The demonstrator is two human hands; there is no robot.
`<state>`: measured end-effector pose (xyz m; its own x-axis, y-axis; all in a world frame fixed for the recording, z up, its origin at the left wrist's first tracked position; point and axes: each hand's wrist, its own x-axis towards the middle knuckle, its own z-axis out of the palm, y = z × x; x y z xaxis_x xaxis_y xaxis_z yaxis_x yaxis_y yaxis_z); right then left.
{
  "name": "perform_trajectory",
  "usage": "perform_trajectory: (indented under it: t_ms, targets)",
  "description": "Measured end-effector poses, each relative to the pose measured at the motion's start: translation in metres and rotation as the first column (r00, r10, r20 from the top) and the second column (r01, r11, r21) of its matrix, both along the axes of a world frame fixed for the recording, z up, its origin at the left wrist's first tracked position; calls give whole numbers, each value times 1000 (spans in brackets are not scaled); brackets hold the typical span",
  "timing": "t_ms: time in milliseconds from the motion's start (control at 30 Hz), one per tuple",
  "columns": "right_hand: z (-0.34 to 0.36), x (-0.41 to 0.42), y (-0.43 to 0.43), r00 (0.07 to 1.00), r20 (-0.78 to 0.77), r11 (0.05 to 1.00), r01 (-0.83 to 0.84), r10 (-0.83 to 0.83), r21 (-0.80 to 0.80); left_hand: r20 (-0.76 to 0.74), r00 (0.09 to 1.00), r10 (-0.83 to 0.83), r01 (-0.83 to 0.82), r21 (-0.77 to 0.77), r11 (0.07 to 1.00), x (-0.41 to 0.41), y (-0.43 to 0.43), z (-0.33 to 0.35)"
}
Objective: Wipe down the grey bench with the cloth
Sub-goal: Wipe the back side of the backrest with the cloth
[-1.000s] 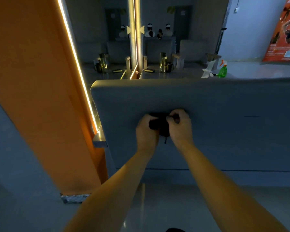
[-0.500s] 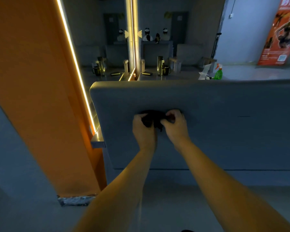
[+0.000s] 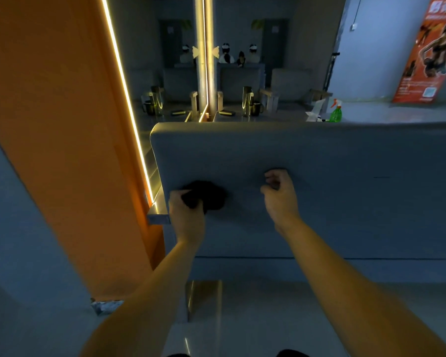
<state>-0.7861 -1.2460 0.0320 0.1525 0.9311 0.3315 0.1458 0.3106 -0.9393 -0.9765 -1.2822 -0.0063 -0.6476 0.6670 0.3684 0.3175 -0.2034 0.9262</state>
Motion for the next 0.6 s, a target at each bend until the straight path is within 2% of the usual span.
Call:
perform_trajectory:
  t_ms: [67,167,233,400,533,600]
  targets:
    - [0,-4,-1,1000,-3,1000,11,-11,-11,64,998,19,-22,54,998,2,-4,7]
    - [-2,-4,-3,1000,-20,1000,5,-5,-26,169,984,-57,37,123,992,31,1,24]
    - [0,-2,-3,1000,-32,999,0,-1,-39,185,979,-87,58,156,986,42,8,30]
    - [3,-2,-5,996,-82,998,-22,17,-62,-60,980,-189,197,182,964,67,18,39]
    - [9,-3,-3,992,-128,996,-29,19,-82,-169,961,-217,231,69,970,76,31,38]
    - [9,-3,-4,989,-146,995,-32,18,-98,-215,907,-363,367,-23,930,87,28,33]
